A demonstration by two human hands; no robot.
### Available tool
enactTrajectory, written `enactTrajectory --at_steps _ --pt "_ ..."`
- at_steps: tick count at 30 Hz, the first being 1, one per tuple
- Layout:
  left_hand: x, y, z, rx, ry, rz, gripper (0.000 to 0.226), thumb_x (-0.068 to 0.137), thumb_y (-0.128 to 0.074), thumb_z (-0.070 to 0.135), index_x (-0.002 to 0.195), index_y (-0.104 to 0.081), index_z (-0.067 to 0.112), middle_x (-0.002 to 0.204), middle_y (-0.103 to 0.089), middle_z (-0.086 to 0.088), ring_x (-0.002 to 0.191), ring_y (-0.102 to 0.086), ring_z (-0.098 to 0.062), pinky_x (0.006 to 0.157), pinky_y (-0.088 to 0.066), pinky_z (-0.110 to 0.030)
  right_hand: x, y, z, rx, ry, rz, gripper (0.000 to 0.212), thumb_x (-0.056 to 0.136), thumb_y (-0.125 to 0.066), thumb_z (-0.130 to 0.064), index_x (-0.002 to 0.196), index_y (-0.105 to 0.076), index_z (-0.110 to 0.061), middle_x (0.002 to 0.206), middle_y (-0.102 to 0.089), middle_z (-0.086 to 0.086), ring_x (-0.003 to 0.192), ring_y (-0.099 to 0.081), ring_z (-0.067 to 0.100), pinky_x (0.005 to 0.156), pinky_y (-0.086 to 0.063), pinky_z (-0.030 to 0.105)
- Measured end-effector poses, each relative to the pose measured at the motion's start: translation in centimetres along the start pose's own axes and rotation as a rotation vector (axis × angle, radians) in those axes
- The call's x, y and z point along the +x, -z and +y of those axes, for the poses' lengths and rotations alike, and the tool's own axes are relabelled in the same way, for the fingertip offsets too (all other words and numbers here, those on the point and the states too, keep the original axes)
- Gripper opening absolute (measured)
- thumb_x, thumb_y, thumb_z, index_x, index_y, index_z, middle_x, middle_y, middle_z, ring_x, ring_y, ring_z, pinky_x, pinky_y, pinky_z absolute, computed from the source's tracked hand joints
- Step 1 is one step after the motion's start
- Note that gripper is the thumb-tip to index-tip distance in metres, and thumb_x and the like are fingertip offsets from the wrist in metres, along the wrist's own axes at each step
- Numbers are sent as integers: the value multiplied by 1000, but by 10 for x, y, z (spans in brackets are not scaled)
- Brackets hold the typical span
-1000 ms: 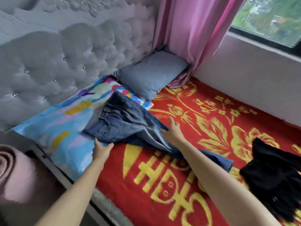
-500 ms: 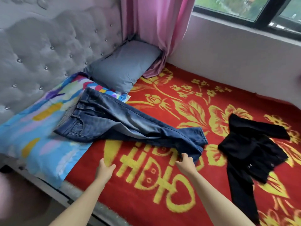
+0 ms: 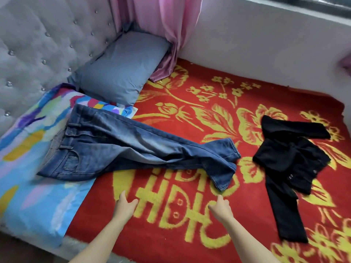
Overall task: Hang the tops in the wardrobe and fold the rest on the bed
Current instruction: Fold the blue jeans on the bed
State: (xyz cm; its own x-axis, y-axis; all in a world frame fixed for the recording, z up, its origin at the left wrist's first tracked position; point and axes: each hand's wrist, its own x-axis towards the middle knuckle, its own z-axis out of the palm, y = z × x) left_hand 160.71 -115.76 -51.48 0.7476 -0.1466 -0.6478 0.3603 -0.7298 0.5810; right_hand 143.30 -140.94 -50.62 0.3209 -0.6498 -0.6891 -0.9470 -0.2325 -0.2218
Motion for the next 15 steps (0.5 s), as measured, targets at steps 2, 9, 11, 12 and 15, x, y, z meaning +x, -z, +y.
enactTrajectory --at_steps 2,9,11,12,15 --pt "18 10 7 67 -22 -42 67 92 -56 23 148 -20 10 147 -32 -17 134 -33 -31 102 -33 -37 1 -7 -9 25 -34 18 57 93 -42 -22 144 -20 -9 142 -28 18 106 -53 26 68 -46 29" --pt "97 53 25 379 -79 -100 66 91 -55 27 146 -24 10 141 -38 -23 129 -37 -38 104 -31 -36 10 -52 -68 113 -89 24 61 92 -47 -25 146 -20 -15 139 -35 15 113 -48 26 81 -47 34" --pt "111 52 28 468 -98 -128 64 92 -53 29 147 -23 11 143 -36 -21 131 -34 -37 106 -28 -35 13 -62 -81 113 -95 -13 62 95 -47 -26 147 -16 -15 145 -26 16 125 -41 28 94 -43 37" --pt "115 50 30 509 -120 -137 64 93 -52 30 147 -22 12 145 -34 -19 132 -33 -36 107 -27 -35 15 -64 -85 121 -89 -18 62 95 -48 -27 147 -15 -16 147 -24 16 125 -41 28 95 -42 36" --pt "124 39 40 629 -209 -144 64 94 -49 35 148 -18 17 151 -25 -11 136 -25 -32 108 -27 -37 33 -59 -91 157 -97 -6 62 94 -48 -26 147 -16 -17 144 -26 15 110 -50 27 85 -46 35"
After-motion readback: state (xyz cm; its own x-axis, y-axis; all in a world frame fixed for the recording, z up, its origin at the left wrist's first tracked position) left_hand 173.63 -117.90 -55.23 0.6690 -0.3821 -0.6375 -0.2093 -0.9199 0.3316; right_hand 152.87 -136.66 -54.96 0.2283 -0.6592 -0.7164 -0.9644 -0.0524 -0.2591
